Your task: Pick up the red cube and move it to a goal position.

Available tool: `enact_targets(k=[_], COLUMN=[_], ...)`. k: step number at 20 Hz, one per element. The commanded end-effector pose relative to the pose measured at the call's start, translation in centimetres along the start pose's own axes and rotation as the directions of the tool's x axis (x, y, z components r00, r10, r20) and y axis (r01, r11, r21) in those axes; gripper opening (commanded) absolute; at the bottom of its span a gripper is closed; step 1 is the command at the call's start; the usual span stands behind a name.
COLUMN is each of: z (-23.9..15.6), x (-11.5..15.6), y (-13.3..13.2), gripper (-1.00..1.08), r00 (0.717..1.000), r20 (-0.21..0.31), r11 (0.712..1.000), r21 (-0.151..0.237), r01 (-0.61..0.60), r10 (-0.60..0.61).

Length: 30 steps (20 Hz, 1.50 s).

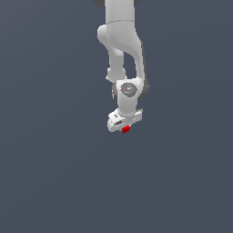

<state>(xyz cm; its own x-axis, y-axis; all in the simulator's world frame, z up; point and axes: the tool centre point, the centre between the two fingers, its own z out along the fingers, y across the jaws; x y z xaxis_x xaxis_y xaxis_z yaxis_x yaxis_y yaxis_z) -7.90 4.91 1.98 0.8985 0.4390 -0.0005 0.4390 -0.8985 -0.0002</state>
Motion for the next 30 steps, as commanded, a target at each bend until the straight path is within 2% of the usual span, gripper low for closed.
enact_targets(k=[1, 8, 15, 21, 30], z=[0.0, -0.9, -4.2, -9.1, -18.7], x=[0.0, -0.1, -0.4, -0.8, -1.5], y=[0.0, 0.1, 0.5, 1.1, 2.2], gripper=[-1.00, -1.00, -1.00, -1.00, -1.00], r00=[1.000, 1.000, 1.000, 1.000, 1.000], r20=[0.000, 0.000, 0.000, 0.000, -0.001], r11=[1.000, 1.000, 1.000, 1.000, 1.000], r21=[0.000, 0.000, -0.001, -0.001, 0.002], r01=[0.000, 0.000, 0.000, 0.001, 0.002], r10=[0.000, 0.000, 0.000, -0.001, -0.002])
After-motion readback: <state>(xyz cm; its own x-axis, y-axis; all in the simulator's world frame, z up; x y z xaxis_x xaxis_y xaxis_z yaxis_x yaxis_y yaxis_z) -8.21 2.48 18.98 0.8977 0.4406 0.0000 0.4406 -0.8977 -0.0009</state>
